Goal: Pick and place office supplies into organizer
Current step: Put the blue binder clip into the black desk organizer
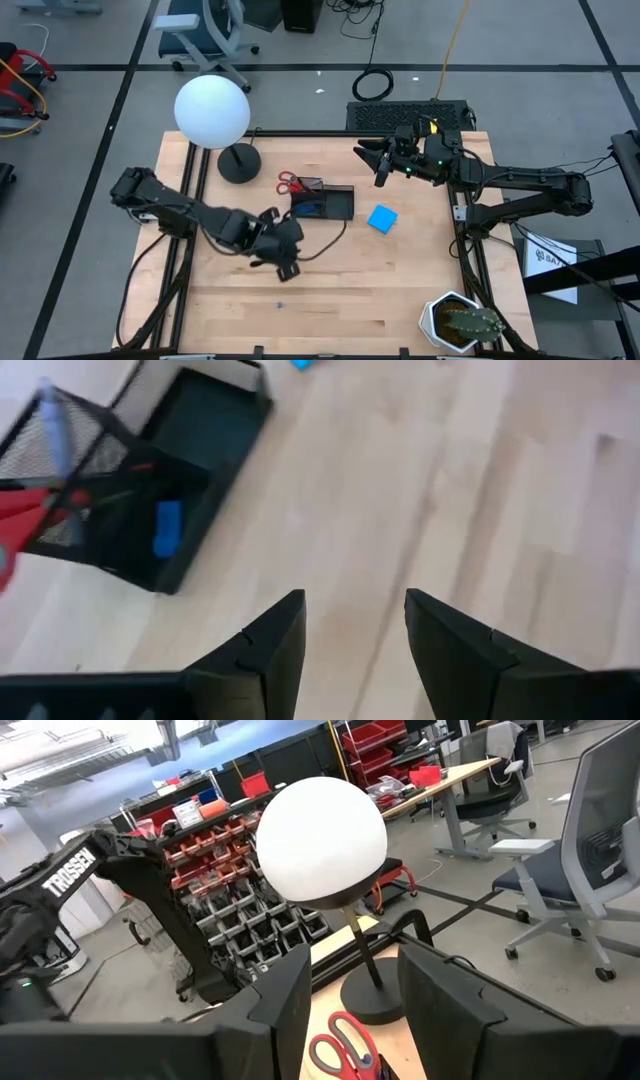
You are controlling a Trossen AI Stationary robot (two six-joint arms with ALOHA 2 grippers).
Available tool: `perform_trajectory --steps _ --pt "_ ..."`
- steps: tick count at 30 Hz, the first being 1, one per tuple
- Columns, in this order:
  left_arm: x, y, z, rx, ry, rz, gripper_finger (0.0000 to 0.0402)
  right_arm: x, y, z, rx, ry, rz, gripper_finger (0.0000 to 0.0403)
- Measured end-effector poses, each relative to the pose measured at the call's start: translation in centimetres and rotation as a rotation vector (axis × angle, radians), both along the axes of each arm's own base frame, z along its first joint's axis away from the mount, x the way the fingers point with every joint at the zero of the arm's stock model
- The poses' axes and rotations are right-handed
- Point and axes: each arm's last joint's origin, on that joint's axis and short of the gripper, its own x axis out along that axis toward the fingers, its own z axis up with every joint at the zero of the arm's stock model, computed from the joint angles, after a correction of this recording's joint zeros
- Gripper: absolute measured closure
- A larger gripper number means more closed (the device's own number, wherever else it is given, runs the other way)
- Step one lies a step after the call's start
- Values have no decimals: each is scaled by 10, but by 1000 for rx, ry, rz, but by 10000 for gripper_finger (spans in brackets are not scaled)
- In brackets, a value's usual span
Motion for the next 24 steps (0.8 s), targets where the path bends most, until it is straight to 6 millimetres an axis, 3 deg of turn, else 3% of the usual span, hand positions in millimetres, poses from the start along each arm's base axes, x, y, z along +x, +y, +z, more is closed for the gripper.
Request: perform_trajectory --steps 10,17,24 --pt "-23 -51 -1 11 51 -348 224 0 0 0 43 -14 -2 261" --pt "-38 -76 -2 7 56 -446 224 0 0 0 84 -30 -3 261" --pt "-39 -92 -21 -43 138 -477 224 0 0 -2 103 -14 -5 261"
